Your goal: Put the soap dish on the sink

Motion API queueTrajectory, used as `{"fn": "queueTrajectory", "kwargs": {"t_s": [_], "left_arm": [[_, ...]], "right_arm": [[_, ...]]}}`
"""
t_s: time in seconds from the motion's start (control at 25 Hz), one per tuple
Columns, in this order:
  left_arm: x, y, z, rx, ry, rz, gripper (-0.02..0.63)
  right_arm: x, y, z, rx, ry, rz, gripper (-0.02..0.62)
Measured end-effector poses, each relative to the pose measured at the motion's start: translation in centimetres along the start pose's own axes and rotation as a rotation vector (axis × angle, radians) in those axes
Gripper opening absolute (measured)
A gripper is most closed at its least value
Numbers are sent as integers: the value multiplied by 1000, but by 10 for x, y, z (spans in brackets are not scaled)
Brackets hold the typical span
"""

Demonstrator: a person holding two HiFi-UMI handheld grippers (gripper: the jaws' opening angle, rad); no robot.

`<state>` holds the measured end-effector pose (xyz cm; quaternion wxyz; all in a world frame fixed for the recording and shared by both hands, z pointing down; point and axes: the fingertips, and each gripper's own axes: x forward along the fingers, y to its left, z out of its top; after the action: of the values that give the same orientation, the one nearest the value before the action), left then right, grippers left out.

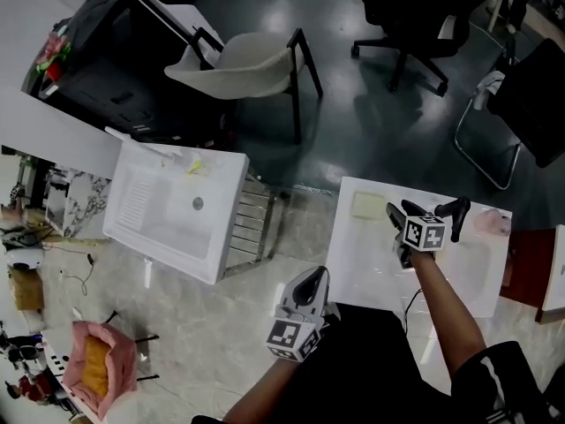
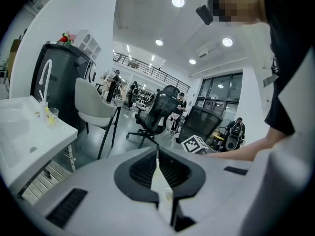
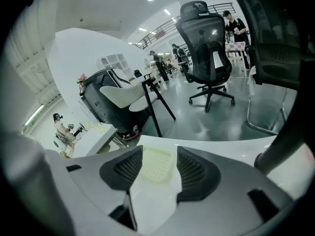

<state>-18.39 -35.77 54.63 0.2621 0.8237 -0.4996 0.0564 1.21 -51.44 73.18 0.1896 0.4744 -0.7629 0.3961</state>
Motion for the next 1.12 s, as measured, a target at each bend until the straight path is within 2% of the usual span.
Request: {"fn": "queueTrajectory", "kwargs": {"t_s": [0.4, 0.76, 0.96, 1.12], "left_arm": [[-82, -15, -1, 23, -102, -21, 17], [-145, -27, -21, 4, -183, -50, 17], [-166, -36, -42, -13, -202, -74, 17], [-175, -47, -55, -19, -200, -103, 17]], "right_arm": [[-106, 71, -15, -59, -125, 4, 206], [-208, 142, -89, -100, -185, 10, 183], [-256, 169, -142, -80, -198, 8, 132], [-296, 179, -169, -63, -223, -28, 107]]}}
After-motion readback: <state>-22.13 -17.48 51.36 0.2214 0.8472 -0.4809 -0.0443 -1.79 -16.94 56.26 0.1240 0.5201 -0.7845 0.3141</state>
